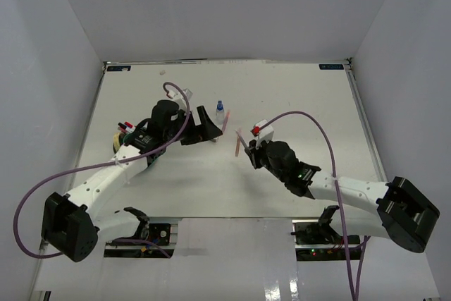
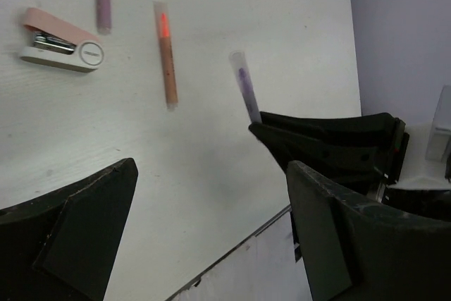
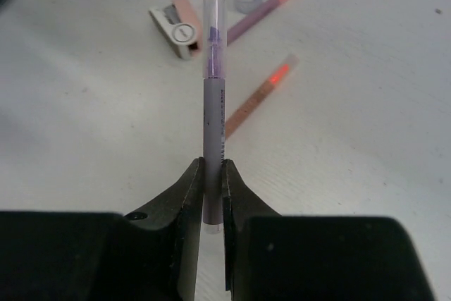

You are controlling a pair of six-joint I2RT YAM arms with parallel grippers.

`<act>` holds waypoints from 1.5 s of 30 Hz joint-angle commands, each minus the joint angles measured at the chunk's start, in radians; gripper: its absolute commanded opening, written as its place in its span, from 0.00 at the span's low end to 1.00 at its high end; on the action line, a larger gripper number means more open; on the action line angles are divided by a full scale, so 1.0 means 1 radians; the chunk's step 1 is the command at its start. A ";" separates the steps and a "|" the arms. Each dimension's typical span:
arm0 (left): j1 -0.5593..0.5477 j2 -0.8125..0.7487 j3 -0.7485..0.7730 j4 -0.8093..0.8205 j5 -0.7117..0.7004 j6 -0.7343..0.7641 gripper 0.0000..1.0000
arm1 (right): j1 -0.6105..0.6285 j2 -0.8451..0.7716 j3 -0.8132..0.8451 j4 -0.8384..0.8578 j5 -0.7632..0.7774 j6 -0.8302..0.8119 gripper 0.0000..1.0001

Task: Sort the stationery into containers
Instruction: Pick up the pen from the center of the board, then place the pen in the storage box.

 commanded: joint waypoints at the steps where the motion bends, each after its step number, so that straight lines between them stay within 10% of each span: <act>1: -0.091 0.052 0.064 0.027 -0.066 -0.072 0.98 | 0.041 -0.041 -0.047 0.201 -0.119 -0.061 0.14; 12: -0.220 0.195 0.153 0.028 -0.169 -0.100 0.85 | 0.111 -0.050 -0.078 0.346 -0.205 -0.060 0.14; 23: -0.234 0.206 0.169 0.030 -0.156 -0.103 0.29 | 0.111 -0.059 -0.098 0.373 -0.187 -0.050 0.19; 29: -0.235 0.192 0.158 0.030 -0.158 -0.103 0.13 | 0.110 -0.064 -0.103 0.372 -0.158 -0.041 0.38; 36: -0.234 0.137 0.146 -0.039 -0.324 -0.077 0.07 | 0.110 -0.087 -0.101 0.341 -0.129 -0.040 0.93; 45: -0.084 -0.099 0.092 -0.266 -0.636 -0.062 0.02 | 0.110 -0.094 -0.109 0.321 -0.110 -0.038 0.98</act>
